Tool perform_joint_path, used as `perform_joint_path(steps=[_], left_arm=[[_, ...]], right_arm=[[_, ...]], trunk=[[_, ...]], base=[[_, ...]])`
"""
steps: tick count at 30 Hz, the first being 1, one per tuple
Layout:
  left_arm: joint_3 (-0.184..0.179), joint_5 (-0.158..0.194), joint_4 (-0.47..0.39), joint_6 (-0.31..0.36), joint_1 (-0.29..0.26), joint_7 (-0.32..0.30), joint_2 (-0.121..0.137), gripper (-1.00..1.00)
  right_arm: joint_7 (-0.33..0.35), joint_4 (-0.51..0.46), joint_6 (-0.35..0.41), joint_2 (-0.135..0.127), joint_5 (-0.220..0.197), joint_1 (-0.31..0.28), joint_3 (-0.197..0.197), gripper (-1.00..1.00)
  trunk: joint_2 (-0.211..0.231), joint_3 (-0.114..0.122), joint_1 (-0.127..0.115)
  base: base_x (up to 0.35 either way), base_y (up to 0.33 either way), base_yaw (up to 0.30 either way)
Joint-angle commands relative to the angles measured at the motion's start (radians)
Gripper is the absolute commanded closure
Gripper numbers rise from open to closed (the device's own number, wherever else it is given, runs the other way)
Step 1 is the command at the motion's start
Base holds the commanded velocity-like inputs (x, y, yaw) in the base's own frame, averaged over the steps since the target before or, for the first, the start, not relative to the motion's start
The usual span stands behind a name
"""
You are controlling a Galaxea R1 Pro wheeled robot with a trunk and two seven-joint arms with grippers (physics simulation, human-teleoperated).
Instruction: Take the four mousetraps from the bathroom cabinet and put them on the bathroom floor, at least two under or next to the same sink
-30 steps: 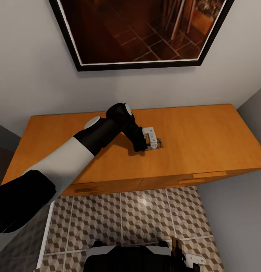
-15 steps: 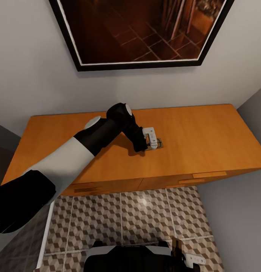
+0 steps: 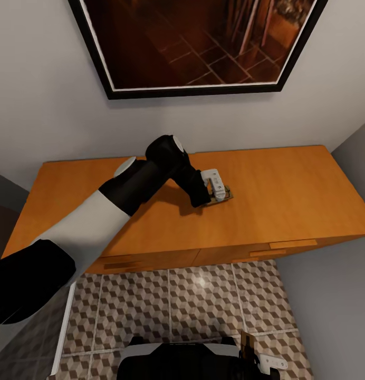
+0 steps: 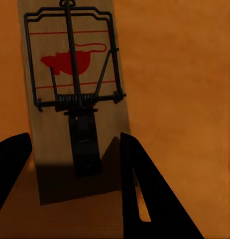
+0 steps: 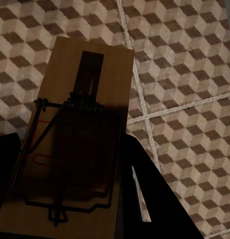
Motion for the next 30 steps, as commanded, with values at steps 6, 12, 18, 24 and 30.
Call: perform_joint_path(steps=[6, 12, 18, 24, 30], left_arm=[[0.003, -0.013, -0.024, 0.028, -0.001, -0.032, 0.0, 1.0], [0.002, -0.016, -0.028, 0.03, -0.001, -0.035, 0.001, 1.0], [-0.002, -0.017, -0.027, 0.031, -0.001, -0.035, 0.001, 1.0], [-0.004, -0.017, -0.026, 0.032, -0.001, -0.035, 0.001, 1.0], [-0.005, -0.016, -0.025, 0.032, -0.001, -0.035, 0.001, 1.0]], right_arm=[[-0.007, 0.0, -0.002, 0.0, -0.004, 0.0, 0.009, 1.0], [-0.007, 0.0, -0.002, 0.0, -0.004, 0.0, 0.009, 1.0], [-0.007, 0.0, -0.002, -0.001, -0.004, 0.0, 0.009, 1.0], [-0.007, 0.0, -0.002, -0.001, -0.004, 0.0, 0.009, 1.0], [-0.007, 0.0, -0.002, -0.001, -0.004, 0.0, 0.009, 1.0]], trunk=[[-0.001, -0.001, 0.001], [-0.001, -0.001, 0.001], [-0.001, -0.001, 0.001], [-0.001, -0.001, 0.001], [-0.001, -0.001, 0.001]], base=[[0.0, 0.0, 0.0], [0.0, 0.0, 0.0], [-0.012, 0.0, 0.0], [-0.247, 0.0, 0.0], [-0.329, 0.0, 0.0]])
